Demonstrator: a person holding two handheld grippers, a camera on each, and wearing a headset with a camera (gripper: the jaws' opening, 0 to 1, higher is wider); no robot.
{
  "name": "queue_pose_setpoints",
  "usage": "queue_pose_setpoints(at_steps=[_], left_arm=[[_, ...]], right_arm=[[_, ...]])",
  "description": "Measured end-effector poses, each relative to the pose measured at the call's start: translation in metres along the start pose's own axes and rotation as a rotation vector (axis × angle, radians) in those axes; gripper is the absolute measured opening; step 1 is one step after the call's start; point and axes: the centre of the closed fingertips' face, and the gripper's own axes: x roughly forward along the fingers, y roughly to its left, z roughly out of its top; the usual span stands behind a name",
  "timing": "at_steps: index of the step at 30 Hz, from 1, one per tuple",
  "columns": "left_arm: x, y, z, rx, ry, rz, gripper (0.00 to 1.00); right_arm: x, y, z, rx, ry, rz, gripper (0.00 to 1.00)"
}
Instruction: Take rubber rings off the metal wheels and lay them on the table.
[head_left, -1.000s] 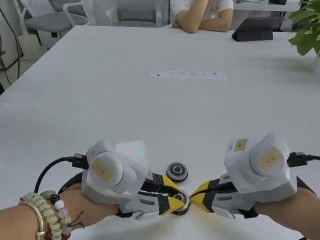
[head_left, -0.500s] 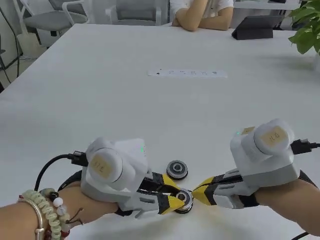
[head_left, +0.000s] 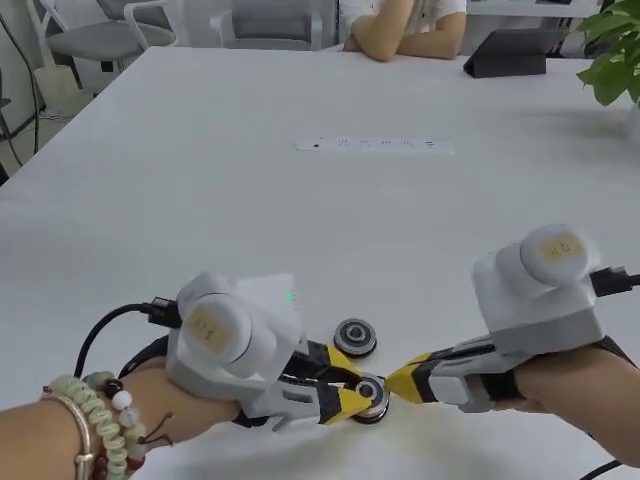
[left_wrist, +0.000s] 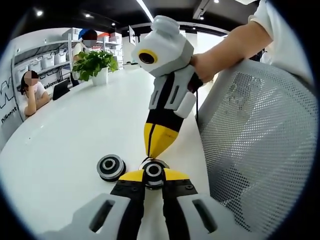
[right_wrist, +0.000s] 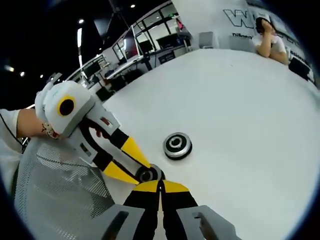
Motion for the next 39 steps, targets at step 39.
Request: queue_pose_setpoints(at_steps=[39], left_arm=[[-0.002,0.001,-0.001,-0.001,0.019,0.009,0.07]], right_arm=[[-0.001,0.023,0.012,0.069,-0.049,0.094,0.00]])
